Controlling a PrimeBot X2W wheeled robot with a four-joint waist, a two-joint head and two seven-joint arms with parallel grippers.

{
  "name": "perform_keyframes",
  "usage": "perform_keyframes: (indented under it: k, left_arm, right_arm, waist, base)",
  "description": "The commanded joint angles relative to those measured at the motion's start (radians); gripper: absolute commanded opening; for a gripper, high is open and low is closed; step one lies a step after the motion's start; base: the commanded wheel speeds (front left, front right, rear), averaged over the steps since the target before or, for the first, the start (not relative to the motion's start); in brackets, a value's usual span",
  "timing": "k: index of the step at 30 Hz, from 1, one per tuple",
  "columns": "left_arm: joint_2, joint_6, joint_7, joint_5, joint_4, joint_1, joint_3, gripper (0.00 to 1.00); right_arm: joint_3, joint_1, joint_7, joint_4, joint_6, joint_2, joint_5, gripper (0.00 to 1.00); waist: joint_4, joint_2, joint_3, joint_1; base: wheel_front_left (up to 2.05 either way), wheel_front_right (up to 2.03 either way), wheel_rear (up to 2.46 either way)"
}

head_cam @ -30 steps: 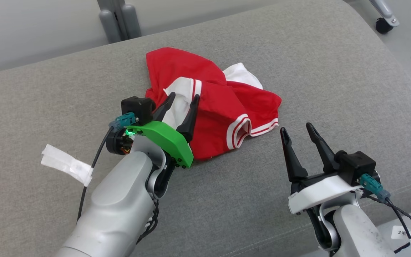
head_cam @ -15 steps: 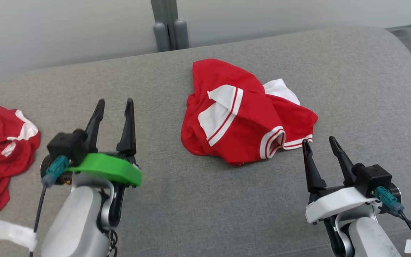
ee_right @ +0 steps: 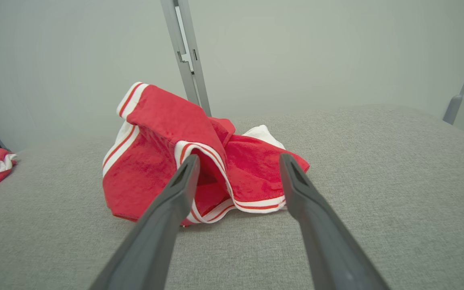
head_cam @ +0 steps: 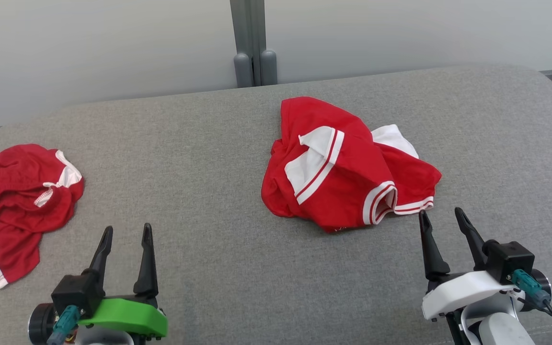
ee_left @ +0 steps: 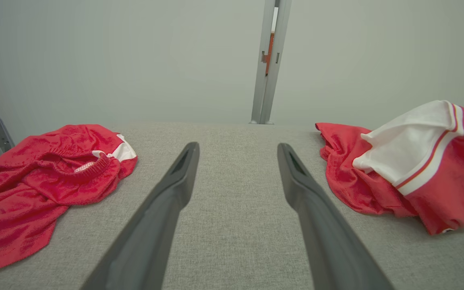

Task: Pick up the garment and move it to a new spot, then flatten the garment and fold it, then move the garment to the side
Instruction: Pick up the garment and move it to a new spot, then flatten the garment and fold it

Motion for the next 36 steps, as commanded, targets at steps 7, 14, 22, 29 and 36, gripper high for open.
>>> perform_keyframes:
  k: [7, 14, 22, 29, 36]
  left_arm:
    - [-0.044, -0.039, 0.001, 0.039, -0.022, 0.056, 0.095, 1.0]
    - [-0.065, -0.06, 0.001, 0.069, -0.018, 0.048, 0.123, 1.0]
    - [-0.072, -0.076, 0.001, 0.081, -0.007, 0.03, 0.128, 1.0]
    - [-0.074, -0.082, 0.0, 0.082, 0.0, 0.013, 0.126, 1.0]
    - [-0.074, -0.088, 0.0, 0.085, 0.009, -0.016, 0.11, 1.0]
  right_arm:
    - [-0.026, 0.019, 0.001, -0.003, 0.0, -0.002, -0.01, 1.0]
    - [-0.027, 0.01, 0.001, -0.009, 0.0, -0.002, 0.0, 1.0]
    - [0.025, -0.031, 0.004, 0.006, 0.0, -0.002, 0.011, 1.0]
    - [0.108, -0.169, 0.109, 0.04, 0.0, -0.002, -0.065, 1.0]
    - [0.206, -0.351, 0.239, 0.156, 0.0, -0.002, -0.154, 1.0]
  waist:
    - [-0.001, -0.0001, 0.0, 0.0001]
    - [0.002, -0.0001, 0.004, 0.0001]
    - [0.018, -0.0001, 0.014, 0.0001]
    - [0.034, -0.0001, 0.033, 0.0001]
    - [0.057, -0.0001, 0.06, 0.0001]
  base:
    - [0.0, 0.0, 0.0]
    - [0.0, 0.0, 0.0]
    - [0.0, 0.0, 0.0]
    - [0.0, 0.0, 0.0]
    - [0.0, 0.0, 0.0]
